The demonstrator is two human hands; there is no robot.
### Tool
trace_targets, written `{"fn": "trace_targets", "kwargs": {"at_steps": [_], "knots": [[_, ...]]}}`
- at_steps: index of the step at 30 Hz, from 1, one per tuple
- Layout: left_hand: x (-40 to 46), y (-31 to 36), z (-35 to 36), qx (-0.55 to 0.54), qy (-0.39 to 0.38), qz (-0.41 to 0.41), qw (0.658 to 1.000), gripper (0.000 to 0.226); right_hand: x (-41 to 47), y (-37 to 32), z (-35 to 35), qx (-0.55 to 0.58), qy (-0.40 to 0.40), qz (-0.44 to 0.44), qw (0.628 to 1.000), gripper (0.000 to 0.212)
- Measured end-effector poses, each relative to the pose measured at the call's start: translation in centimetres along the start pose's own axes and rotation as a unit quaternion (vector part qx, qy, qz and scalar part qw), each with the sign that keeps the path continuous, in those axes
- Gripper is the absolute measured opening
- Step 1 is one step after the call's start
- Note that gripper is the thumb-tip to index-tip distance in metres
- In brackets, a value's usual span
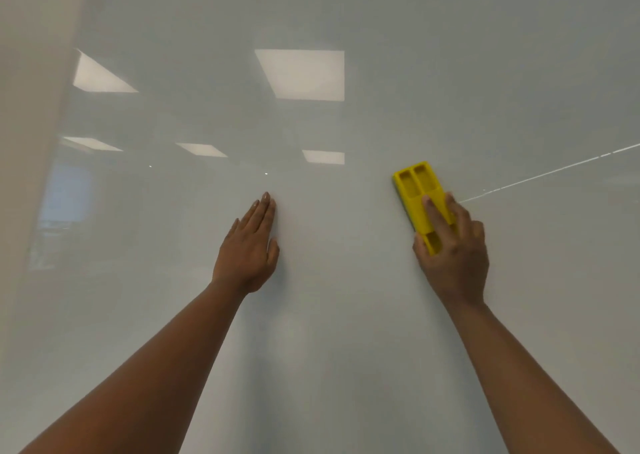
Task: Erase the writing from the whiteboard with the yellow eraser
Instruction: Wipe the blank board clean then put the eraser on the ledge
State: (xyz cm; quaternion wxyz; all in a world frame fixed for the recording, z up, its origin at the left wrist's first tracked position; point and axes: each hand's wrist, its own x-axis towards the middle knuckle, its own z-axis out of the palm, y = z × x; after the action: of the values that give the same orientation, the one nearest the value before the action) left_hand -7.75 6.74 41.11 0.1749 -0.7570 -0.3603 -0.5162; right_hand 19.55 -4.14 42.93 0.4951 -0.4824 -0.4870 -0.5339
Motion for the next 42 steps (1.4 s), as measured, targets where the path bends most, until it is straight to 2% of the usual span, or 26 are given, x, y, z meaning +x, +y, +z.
{"fn": "trace_targets", "kwargs": {"at_steps": [7, 13, 18, 24, 28, 34, 38, 42], "knots": [[0.0, -0.1, 0.2, -0.008, 0.005, -0.003, 1.000, 0.059, 4.2, -3.8, 1.7, 0.035, 0.034, 0.163, 0.985, 0.056], [0.0, -0.4, 0.5, -0.016, 0.009, 0.003, 1.000, 0.060, 4.6, -9.7, 3.2, 0.045, -0.055, 0.030, 0.997, 0.067], [0.0, -0.3, 0.6, -0.006, 0.028, 0.001, 1.000, 0.063, 4.1, -11.7, 3.3, 0.044, -0.118, -0.140, 0.982, 0.070], [0.3, 1.8, 0.8, 0.031, 0.069, -0.029, 0.997, 0.073, 5.6, -10.1, 2.4, 0.020, -0.147, -0.203, 0.968, 0.067], [1.0, 2.8, 0.8, 0.047, 0.079, -0.022, 0.996, 0.072, 7.3, -7.9, 1.9, 0.026, -0.130, -0.138, 0.982, 0.067], [2.5, 2.8, 0.5, 0.043, 0.057, -0.017, 0.997, 0.065, 9.6, -0.6, -0.2, -0.016, -0.054, 0.042, 0.998, 0.064], [2.5, 2.6, 0.4, 0.036, 0.037, -0.020, 0.998, 0.067, 9.5, 4.4, -2.5, -0.020, 0.017, 0.172, 0.985, 0.063], [2.7, 2.9, 0.4, 0.031, 0.036, -0.027, 0.999, 0.067, 9.4, 6.8, -3.4, -0.024, 0.050, 0.246, 0.968, 0.064]]}}
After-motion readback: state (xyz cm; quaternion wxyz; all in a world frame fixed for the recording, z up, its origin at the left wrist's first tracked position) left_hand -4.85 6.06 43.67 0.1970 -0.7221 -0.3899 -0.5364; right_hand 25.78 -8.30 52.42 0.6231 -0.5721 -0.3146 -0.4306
